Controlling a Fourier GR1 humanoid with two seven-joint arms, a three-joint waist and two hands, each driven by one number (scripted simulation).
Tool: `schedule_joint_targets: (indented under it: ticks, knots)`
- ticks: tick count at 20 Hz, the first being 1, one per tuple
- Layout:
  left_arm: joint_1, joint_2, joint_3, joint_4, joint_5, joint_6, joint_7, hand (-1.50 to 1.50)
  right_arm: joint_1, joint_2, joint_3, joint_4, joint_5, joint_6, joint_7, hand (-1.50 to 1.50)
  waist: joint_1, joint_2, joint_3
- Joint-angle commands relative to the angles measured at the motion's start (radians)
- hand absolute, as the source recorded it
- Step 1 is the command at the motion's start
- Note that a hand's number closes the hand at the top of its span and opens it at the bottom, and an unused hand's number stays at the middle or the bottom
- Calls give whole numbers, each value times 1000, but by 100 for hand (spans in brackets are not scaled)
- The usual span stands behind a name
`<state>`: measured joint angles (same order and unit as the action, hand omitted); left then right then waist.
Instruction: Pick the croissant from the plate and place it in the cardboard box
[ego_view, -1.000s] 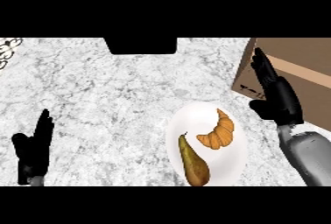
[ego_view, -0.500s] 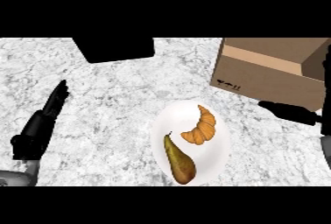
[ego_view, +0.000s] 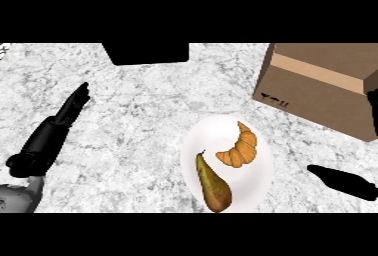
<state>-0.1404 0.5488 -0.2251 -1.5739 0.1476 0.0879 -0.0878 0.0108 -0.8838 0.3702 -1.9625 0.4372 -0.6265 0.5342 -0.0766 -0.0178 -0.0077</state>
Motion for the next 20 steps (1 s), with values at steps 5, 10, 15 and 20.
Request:
schedule_joint_targets:
  ticks: [5,10,15,20]
  knots:
    - [-33,-23,-37,-10,-13,-36,-9,0,-28,-94,152,-216,140,360,462,-150,74,15,-2]
    - [-107,-35,-37,42,-8,-76,-9,0,-221,-41,217,-248,73,616,704,-150,115,28,-1]
    - [-142,-78,-56,60,-39,-46,7,0,-330,102,305,-230,68,725,887,-150,113,25,-1]
    - [-123,-92,-70,69,-45,-55,-1,0,-416,228,324,-76,39,768,951,-150,118,25,1]
